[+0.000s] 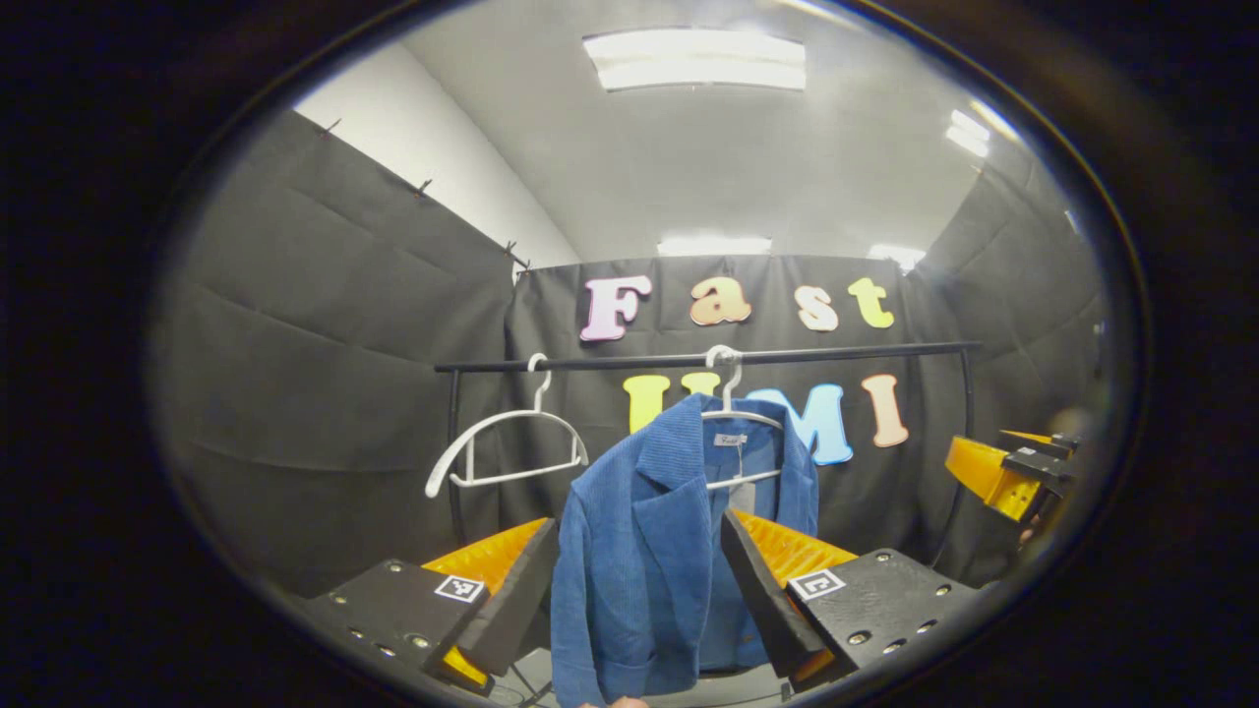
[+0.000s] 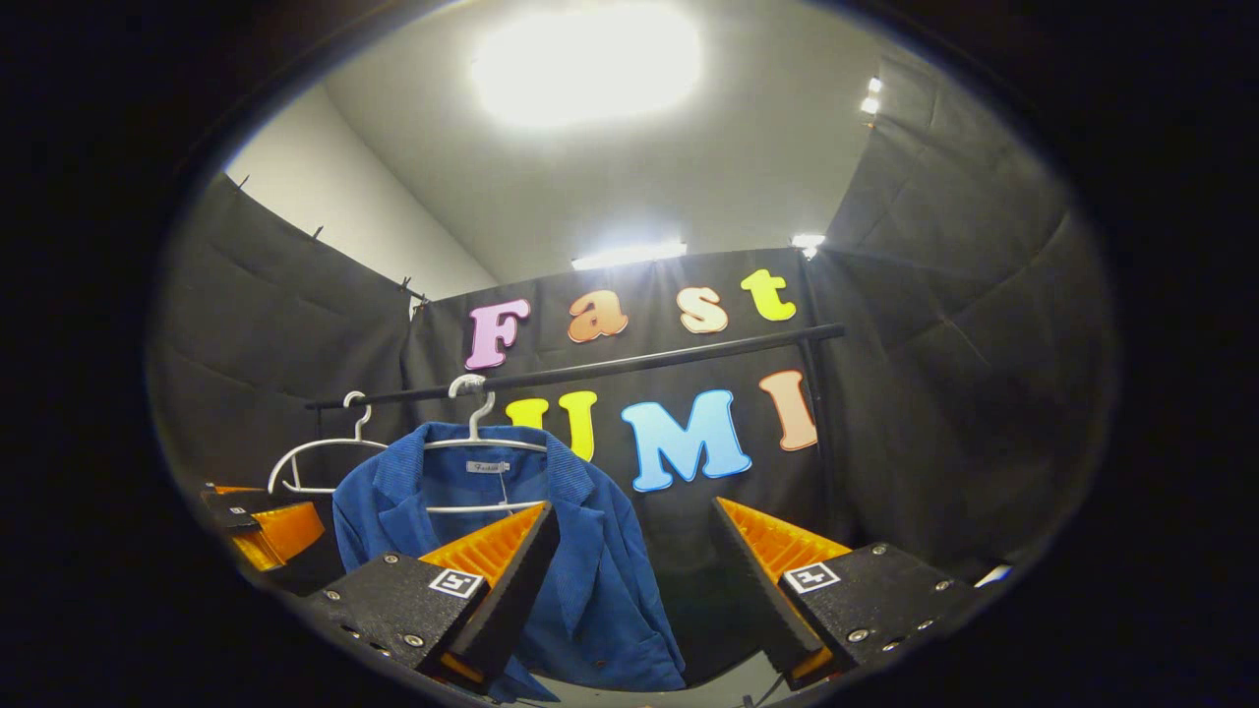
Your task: Grasp the clothes on the hanger with both hands and then place them into the laundry hamper below.
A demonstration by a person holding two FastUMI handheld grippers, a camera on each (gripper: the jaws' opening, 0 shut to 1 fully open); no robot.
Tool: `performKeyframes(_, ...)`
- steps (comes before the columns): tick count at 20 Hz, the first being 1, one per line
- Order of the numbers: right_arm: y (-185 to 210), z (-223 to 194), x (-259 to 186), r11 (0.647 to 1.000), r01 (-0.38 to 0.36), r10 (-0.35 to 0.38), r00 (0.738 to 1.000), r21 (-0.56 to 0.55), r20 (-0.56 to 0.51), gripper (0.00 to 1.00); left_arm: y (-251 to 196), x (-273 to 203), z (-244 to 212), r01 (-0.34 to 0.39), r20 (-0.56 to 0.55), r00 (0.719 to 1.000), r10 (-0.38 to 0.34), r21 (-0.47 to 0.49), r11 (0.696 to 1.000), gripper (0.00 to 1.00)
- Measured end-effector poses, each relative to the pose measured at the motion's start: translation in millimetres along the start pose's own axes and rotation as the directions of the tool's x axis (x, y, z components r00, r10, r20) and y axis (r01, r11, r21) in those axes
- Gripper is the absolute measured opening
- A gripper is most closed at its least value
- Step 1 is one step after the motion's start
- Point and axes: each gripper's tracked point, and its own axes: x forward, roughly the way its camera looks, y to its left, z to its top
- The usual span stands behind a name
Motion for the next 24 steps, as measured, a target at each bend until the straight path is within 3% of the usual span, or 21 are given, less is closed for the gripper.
performKeyframes(6,7.6,-15.7,53.7,0.998,-0.06,0.06,0.998,0.012,-0.023,0.95,-27.0,49.7,-24.8,-0.024,-0.029,0.999,0.024,-0.002,1.0,1.0)
performKeyframes(7,11.1,-19.7,61.2,0.997,-0.073,0.073,0.997,0.015,-0.027,0.95,-28.2,57.0,-28.4,-0.032,-0.033,0.999,0.033,0.002,0.999,0.95)
performKeyframes(8,14.0,-24.3,69.8,0.996,-0.086,0.087,0.996,0.02,-0.034,0.95,-29.8,64.0,-32.4,-0.045,-0.038,0.998,0.046,0.005,0.999,1.0)
performKeyframes(16,45.2,-68.5,131.9,0.98,-0.194,0.198,0.976,0.052,-0.094,0.95,-29.8,103.8,-62.7,-0.139,-0.066,0.988,0.143,0.056,0.989,1.0)
performKeyframes(18,51.1,-84.8,143.4,0.976,-0.21,0.215,0.969,0.053,-0.124,0.95,-28.8,109.4,-70.3,-0.156,-0.075,0.984,0.16,0.056,0.986,0.95)
performKeyframes(20,57.3,-100.4,154.3,0.972,-0.226,0.233,0.96,0.057,-0.158,0.92,-26.9,118.0,-79.6,-0.172,-0.086,0.98,0.177,0.062,0.983,1.0)
performKeyframes(21,60.7,-109.3,158.2,0.971,-0.232,0.238,0.956,0.058,-0.173,0.92,-26.0,122.3,-84.1,-0.178,-0.093,0.978,0.184,0.065,0.982,0.95)
performKeyframes(22,62.1,-117.5,163.3,0.971,-0.234,0.24,0.952,0.058,-0.191,0.95,-25.0,125.3,-87.6,-0.193,-0.095,0.975,0.198,0.068,0.979,1.0)
performKeyframes(24,61.4,-131.7,171.4,0.973,-0.221,0.23,0.948,0.064,-0.22,0.95,-21.0,129.7,-94.2,-0.227,-0.098,0.968,0.233,0.068,0.971,0.95)
